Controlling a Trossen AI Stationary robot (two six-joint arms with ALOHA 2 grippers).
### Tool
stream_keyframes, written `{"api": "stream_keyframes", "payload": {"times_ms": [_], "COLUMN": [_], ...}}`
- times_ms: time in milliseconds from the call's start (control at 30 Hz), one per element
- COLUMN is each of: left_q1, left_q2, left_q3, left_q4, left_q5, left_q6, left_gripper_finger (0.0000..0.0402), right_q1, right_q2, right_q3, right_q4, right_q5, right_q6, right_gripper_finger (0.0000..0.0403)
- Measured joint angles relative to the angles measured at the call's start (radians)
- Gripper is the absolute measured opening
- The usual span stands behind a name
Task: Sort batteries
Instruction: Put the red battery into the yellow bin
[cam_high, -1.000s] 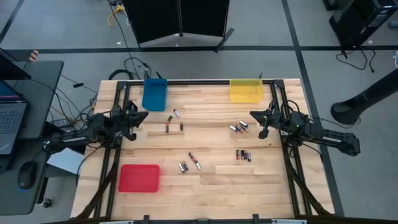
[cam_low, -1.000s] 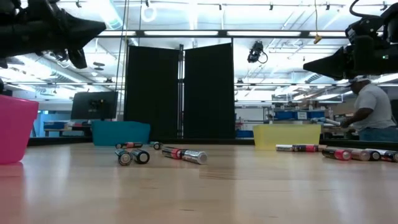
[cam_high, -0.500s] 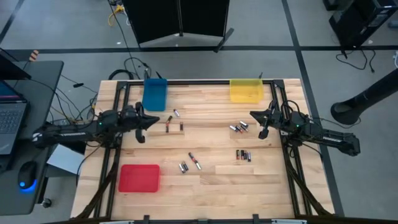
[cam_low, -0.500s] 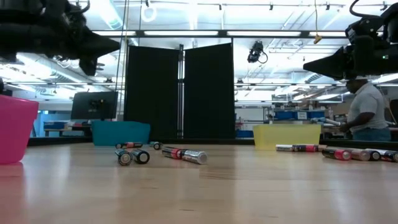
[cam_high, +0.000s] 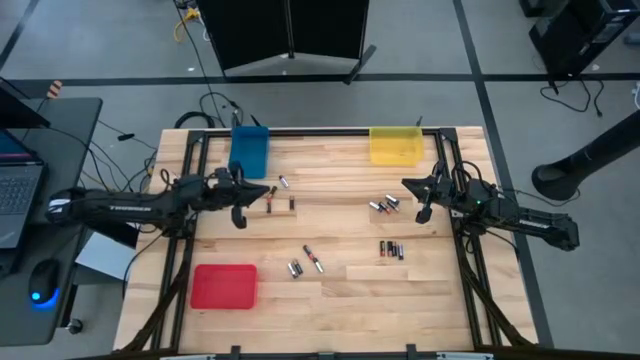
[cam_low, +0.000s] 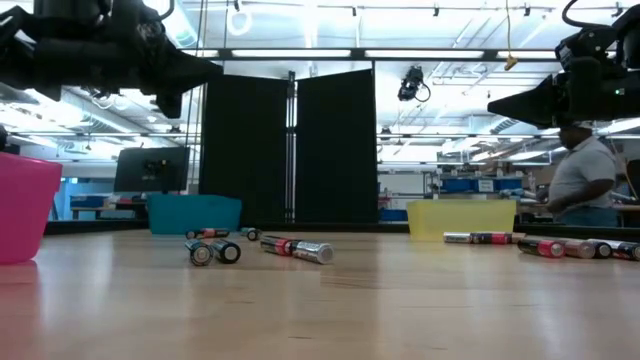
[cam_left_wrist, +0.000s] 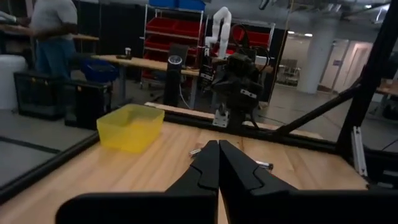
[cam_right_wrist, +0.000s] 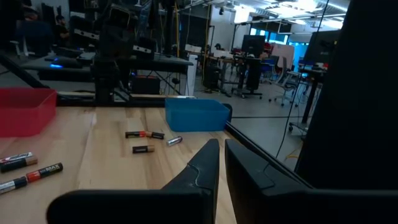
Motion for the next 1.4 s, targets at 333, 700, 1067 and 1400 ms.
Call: {"api": "stream_keyframes", "payload": {"times_ms": [333, 700, 1067, 1400], "left_q1": [-0.001, -0.013, -0.003, 0.001], "left_q2": [0.044, 0.068, 0.084, 0.094], "left_q3": [0.000, 0.000, 0.000, 0.052], "left_q4": [0.069, 0.093, 0.083, 0.008], "left_q5": [0.000, 0.079, 0.136, 0.187], "left_q6": [-0.003, -0.036, -0.073, -0.109], "left_gripper_finger": [0.0010, 0.0010, 0.0012, 0.0017], "right_q1": [0.000, 0.000, 0.000, 0.000], "right_q2": [0.000, 0.000, 0.000, 0.000], "right_q3": [0.000, 0.000, 0.000, 0.000], "right_q4": [0.000, 0.000, 0.000, 0.000], "right_q5": [0.000, 0.000, 0.000, 0.000], "right_q6": [0.000, 0.000, 0.000, 0.000], "right_gripper_finger": [0.0039, 0.0039, 0.0039, 0.0039]}}
